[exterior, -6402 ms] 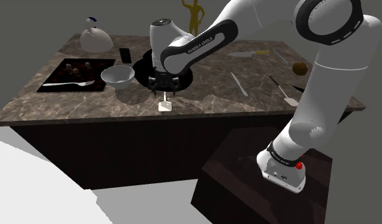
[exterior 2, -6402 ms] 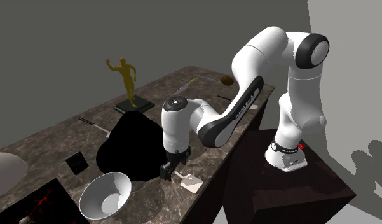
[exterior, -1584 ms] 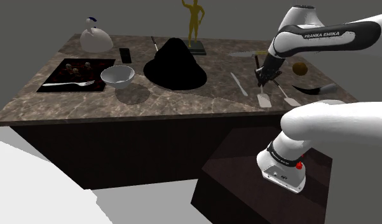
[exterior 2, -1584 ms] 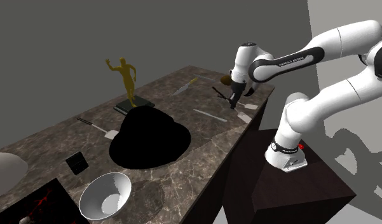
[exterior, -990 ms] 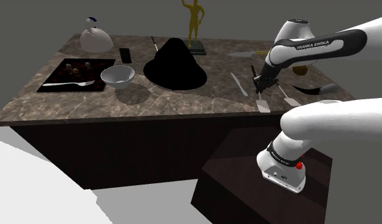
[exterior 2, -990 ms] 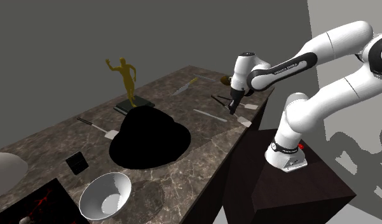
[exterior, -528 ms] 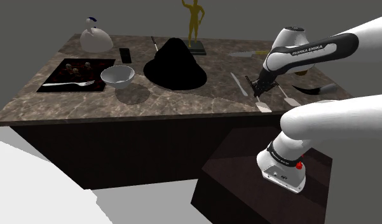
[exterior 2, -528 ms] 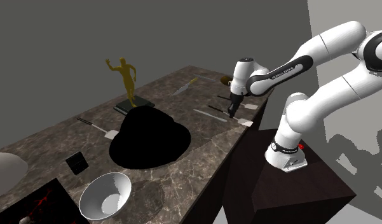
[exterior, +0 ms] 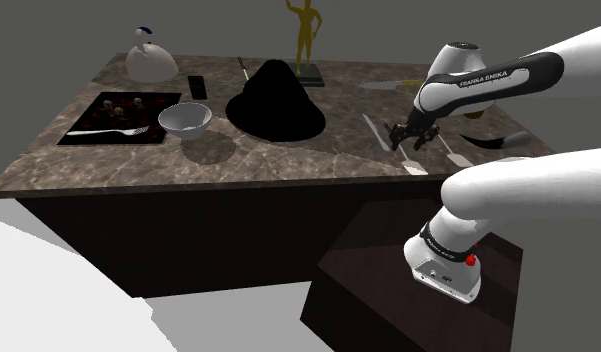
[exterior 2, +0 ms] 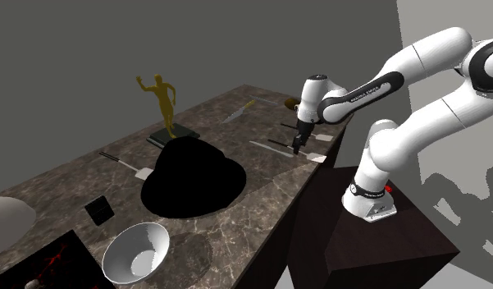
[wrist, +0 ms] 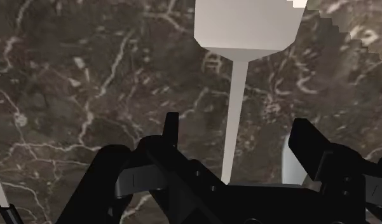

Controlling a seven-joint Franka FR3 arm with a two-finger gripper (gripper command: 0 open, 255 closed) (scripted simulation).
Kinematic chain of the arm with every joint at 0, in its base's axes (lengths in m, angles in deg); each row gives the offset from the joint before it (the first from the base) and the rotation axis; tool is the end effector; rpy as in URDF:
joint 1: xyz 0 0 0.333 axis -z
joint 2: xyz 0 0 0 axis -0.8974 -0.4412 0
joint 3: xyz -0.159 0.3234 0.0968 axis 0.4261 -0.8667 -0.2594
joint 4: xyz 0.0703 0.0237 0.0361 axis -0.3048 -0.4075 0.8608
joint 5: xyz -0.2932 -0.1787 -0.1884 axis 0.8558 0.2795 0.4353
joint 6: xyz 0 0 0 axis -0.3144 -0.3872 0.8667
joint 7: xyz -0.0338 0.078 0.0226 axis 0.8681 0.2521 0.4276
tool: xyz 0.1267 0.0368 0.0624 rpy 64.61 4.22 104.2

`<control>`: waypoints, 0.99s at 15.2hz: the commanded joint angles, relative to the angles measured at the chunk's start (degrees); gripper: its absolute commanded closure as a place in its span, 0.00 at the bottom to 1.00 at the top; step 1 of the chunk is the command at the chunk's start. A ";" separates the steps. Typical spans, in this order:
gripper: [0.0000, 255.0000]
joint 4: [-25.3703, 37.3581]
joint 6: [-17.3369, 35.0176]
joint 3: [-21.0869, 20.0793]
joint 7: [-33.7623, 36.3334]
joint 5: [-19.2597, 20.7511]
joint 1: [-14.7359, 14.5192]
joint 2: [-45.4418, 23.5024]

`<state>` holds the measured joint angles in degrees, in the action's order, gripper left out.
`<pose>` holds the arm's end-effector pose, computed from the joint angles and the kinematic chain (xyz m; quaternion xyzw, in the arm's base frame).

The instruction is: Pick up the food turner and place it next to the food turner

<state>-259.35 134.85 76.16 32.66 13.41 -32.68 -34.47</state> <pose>0.1929 -0.1846 0.3467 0.9238 -0.3817 0.0282 0.0127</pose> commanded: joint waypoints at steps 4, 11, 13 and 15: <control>0.00 1.00 -2.94 -0.35 -0.05 -0.35 -0.09 1.95; 0.00 4.31 -10.57 -1.34 -0.20 -1.37 -0.39 6.29; 0.00 4.31 -10.57 -1.34 -0.20 -1.37 -0.39 6.29; 0.00 4.31 -10.57 -1.34 -0.20 -1.37 -0.39 6.29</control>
